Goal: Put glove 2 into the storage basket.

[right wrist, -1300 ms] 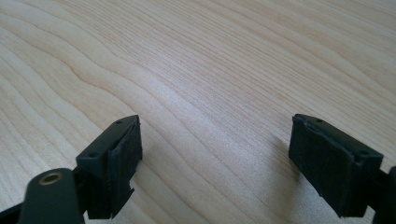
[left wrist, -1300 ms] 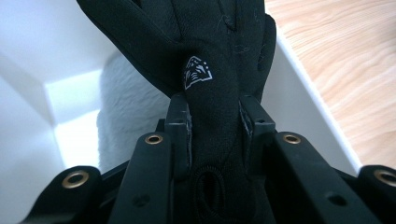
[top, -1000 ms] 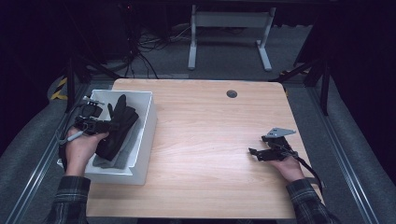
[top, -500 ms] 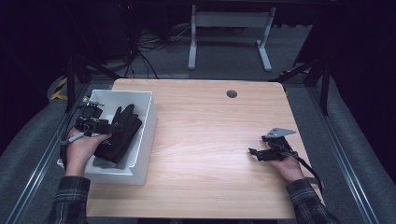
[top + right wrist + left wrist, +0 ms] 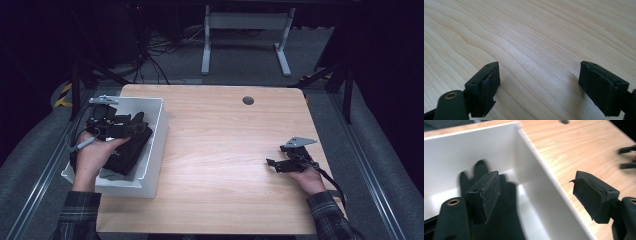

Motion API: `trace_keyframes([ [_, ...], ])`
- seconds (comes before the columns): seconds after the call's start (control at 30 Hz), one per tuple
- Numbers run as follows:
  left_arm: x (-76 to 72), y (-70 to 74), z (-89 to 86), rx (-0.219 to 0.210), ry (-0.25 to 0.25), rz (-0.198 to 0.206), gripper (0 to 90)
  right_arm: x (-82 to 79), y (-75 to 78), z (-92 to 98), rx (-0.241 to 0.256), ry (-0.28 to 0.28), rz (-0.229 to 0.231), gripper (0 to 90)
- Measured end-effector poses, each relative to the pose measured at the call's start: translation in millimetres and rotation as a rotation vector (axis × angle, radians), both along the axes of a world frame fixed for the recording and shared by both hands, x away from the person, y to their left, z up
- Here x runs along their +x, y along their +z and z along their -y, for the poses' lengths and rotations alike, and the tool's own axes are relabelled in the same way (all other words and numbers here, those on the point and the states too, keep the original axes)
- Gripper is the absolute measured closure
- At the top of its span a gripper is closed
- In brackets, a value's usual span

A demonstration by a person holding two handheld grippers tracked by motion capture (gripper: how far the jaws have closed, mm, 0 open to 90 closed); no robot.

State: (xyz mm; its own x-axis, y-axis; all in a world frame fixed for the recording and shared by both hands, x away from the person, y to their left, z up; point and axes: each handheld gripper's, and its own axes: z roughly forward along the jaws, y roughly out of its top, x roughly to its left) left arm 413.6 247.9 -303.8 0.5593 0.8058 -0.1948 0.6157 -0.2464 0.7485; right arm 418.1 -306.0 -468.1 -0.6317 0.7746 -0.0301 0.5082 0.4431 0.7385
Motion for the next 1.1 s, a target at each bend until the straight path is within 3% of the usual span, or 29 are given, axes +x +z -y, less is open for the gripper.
trace_keyframes([
  [0.33, -13.0, 8.3, 68.7, -0.020, -0.136, 0.027, 20.1, 0.0, 0.0, 0.0, 0.000, 0.001, 0.000, 17.7],
  [0.5, -18.8, 0.9, 111.4, -0.030, -0.215, 0.041, 19.8, -0.1, 0.0, -0.1, 0.000, 0.001, 0.000, 17.7],
  [0.53, -18.8, 0.9, 111.4, -0.030, -0.215, 0.041, 19.7, -0.1, 0.0, -0.1, 0.000, 0.001, 0.000, 17.7],
  [0.6, -19.3, -9.6, 132.3, -0.036, -0.256, 0.039, 19.8, -0.1, 0.0, -0.2, 0.001, 0.001, 0.000, 17.7],
  [0.77, -20.8, -32.4, 164.2, -0.013, -0.305, 0.028, 19.8, -0.2, 0.0, -0.3, 0.001, 0.002, -0.001, 17.7],
  [0.8, -20.8, -32.4, 164.2, -0.013, -0.305, 0.028, 19.7, -0.2, 0.0, -0.3, 0.001, 0.002, -0.001, 17.7],
  [0.83, -21.0, -43.4, 174.7, 0.012, -0.323, 0.025, 19.7, -0.2, 0.0, -0.3, 0.001, 0.003, -0.001, 17.7],
  [0.87, -21.0, -43.4, 174.7, 0.012, -0.323, 0.025, 19.6, -0.2, 0.0, -0.3, 0.001, 0.003, -0.001, 17.7],
  [1.03, -18.7, -78.8, 194.2, 0.071, -0.364, -0.016, 19.3, -0.4, 0.0, -0.5, 0.002, 0.004, -0.003, 17.6],
  [1.1, -18.3, -90.7, 198.0, 0.074, -0.377, -0.036, 19.2, -0.4, 0.0, -0.5, 0.002, 0.004, -0.003, 17.6],
])
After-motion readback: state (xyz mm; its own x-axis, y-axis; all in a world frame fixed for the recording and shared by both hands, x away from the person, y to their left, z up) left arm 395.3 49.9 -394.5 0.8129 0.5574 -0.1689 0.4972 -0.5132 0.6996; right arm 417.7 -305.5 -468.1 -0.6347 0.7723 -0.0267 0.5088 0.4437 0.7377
